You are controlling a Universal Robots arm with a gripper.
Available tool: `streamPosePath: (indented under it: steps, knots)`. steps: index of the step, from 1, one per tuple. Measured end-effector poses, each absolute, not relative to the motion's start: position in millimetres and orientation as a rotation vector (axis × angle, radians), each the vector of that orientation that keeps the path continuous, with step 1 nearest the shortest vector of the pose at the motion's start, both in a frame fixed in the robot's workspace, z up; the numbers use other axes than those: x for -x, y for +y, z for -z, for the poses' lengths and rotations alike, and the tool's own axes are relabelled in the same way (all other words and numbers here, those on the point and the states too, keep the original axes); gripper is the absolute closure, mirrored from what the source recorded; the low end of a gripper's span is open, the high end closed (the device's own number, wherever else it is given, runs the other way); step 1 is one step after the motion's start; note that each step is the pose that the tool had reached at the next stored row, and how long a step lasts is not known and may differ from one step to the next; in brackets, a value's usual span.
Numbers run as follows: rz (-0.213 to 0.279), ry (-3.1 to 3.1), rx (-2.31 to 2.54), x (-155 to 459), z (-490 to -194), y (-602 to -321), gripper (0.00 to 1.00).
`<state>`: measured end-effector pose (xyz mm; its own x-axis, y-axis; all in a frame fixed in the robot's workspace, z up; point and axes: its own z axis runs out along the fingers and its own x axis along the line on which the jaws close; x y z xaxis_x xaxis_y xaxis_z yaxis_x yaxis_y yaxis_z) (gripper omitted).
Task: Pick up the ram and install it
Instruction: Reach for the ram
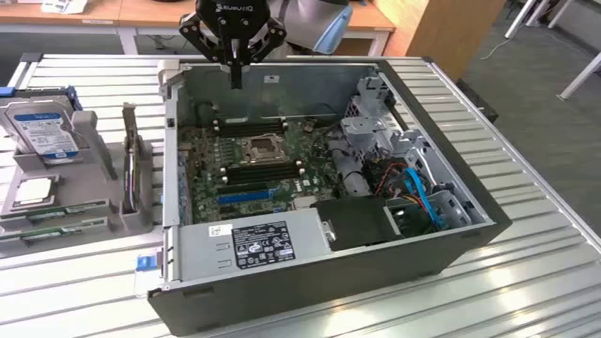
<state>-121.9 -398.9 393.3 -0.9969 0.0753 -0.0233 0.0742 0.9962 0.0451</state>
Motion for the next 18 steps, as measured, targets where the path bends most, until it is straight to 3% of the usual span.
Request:
streamPosePath:
  steps: [18]
  knots:
    - [-0.069,3.114,-0.117,130.8,-393.3,-398.8,0.9]
